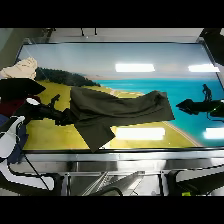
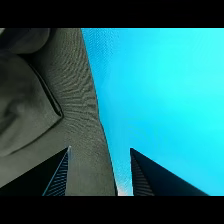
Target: Fold the shirts.
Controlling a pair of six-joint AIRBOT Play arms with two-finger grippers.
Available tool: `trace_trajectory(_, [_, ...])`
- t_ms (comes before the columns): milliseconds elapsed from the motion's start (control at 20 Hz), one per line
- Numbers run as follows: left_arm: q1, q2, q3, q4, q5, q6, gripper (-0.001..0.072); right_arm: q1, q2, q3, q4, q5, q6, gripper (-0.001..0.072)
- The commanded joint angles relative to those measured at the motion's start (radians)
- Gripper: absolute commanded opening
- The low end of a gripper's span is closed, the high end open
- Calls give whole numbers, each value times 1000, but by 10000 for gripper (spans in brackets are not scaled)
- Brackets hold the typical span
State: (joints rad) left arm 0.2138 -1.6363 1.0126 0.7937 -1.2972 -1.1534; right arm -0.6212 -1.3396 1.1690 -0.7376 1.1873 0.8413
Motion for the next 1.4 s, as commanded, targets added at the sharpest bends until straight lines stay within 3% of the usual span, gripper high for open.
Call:
trace_trajectory(0, [68, -6, -18, -4, 22, 2, 425, 1, -1, 0, 0, -1, -3, 432])
trace_trajectory(350, [-15, -10, -82, -143, 160, 82, 418, 1, -1, 0, 8, 2, -2, 432])
trace_trajectory(450, [-57, -33, -64, -133, 143, 84, 119, 1, -1, 0, 6, 7, -3, 432])
trace_trajectory(500, [-75, -50, -51, -130, 121, 83, 15, 1, -1, 0, 5, 7, -3, 431])
trace_trajectory(1100, [-61, -59, 80, -109, 4, 44, 10, 15, -97, 0, -71, 19, 2, 431])
trace_trajectory(1350, [-61, -59, 80, -113, 5, 42, 10, 94, -139, 1, -76, 116, -15, 430])
